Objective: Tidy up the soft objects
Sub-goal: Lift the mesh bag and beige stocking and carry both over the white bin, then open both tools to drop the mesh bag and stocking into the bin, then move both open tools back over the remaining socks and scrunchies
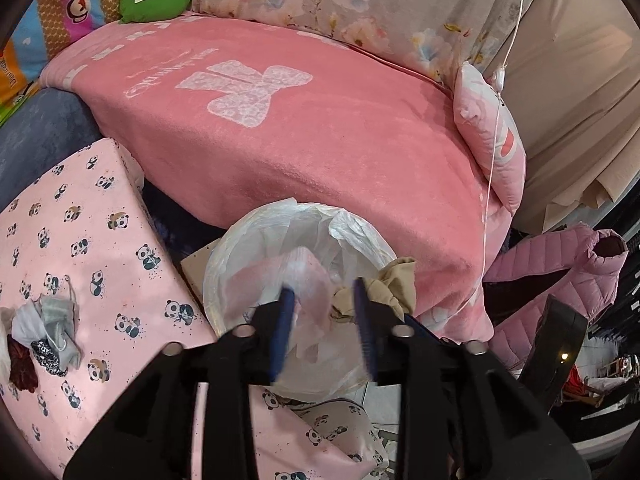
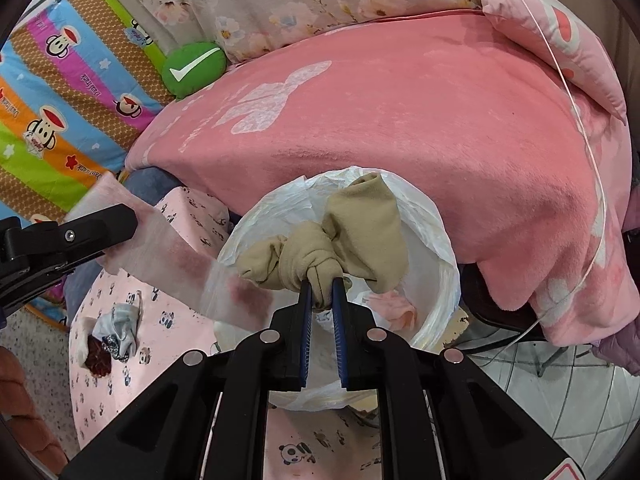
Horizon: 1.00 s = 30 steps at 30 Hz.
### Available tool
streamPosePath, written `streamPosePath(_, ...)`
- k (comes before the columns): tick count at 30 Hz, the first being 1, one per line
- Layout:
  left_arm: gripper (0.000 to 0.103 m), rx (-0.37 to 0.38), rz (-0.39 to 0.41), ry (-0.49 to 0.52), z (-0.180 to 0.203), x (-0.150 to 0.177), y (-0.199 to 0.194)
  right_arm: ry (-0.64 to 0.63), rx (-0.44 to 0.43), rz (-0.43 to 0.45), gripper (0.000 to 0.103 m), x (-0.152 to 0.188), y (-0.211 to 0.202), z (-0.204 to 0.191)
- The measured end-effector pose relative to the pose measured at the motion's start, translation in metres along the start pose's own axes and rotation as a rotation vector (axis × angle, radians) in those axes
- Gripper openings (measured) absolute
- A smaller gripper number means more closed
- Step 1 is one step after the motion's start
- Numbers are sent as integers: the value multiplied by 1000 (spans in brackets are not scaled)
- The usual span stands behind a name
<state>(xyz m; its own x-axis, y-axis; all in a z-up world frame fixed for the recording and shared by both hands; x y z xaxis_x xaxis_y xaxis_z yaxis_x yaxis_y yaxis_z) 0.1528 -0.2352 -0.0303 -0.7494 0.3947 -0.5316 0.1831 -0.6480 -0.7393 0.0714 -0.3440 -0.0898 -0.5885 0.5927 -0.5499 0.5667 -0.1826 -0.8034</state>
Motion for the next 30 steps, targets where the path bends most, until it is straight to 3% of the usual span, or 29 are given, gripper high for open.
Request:
streamPosePath(1,67,-18,13,-5,-2,0,-2,1,1,3,17,1,0,-1)
streamPosePath(2,75,-38,33,-8,-4,1,-5,4,1,7,18,1,-1,-1)
streamPosePath(3,77,-51,44,-9,-6,1,-8,6,-1,9,19,1,-1,-2)
streamPosePath(12,77,-178,66,-10,-30,11,-21,-5,-10,16,34,1,-6,-12)
streamPosePath(30,77,-325,118,-76,-81,35,-57,-79,-31,-2,41,19,-11,-54)
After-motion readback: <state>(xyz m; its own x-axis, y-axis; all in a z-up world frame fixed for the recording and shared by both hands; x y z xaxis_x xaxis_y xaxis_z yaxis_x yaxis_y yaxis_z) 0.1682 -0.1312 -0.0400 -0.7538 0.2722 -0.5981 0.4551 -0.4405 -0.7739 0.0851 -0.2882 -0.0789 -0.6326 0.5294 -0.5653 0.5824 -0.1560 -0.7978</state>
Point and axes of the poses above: each gripper's, at about its wrist camera, not at the fingertips, and y roughly the way its jaws point, z to its right, x to its underside, the point moved 7 cm from there along y, roughly the way its jaws point, and after that the axes turned 7 degrees about x, right-handed, at the moved point
